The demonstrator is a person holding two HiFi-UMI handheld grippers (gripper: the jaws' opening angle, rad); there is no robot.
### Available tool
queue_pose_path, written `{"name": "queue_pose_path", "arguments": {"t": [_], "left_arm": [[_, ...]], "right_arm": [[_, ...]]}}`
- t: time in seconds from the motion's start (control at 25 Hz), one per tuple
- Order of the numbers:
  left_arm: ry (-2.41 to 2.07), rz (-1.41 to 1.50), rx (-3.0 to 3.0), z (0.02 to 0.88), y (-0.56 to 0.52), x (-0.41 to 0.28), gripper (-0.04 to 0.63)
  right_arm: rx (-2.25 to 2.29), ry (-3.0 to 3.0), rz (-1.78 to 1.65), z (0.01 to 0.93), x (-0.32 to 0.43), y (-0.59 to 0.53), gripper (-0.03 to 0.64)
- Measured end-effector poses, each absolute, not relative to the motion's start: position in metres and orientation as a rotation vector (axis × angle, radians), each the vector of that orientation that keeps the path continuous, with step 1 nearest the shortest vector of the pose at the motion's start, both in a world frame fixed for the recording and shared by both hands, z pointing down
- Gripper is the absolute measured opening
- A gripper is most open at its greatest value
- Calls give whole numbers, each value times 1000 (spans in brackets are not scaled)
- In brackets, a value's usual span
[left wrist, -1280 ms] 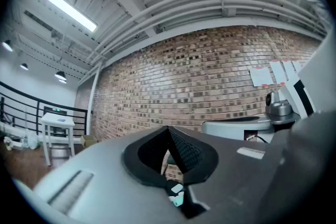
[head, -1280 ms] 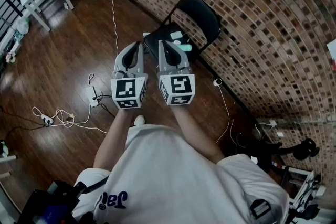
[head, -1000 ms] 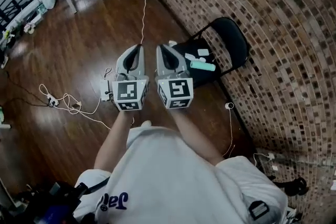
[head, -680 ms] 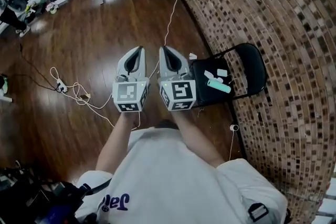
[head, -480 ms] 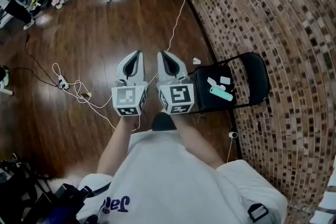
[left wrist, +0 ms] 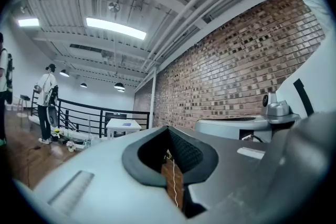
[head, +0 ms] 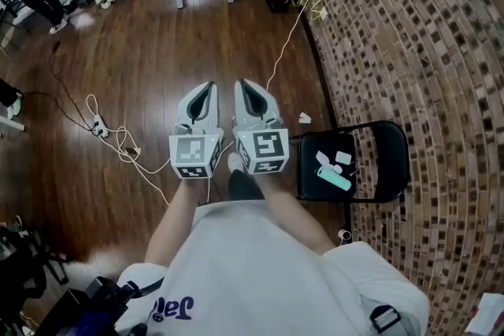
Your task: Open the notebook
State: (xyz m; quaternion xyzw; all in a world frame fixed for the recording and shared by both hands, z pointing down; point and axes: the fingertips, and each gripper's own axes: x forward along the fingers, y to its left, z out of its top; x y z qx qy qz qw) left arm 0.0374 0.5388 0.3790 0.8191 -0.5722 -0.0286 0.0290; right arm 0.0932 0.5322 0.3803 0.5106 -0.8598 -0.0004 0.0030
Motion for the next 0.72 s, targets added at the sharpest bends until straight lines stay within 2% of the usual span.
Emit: {"name": "queue_pose_path", "arguments": {"t": [0.4,0.72], "left_arm": [[-1912,-152,2473,367,362,47,15],[-1956,-90,2430,371,274,42,15]], "right_arm": [[1492,-2782,-102,355,106,341,-9],[1417,-2806,-8,369,94,252,-9]]}}
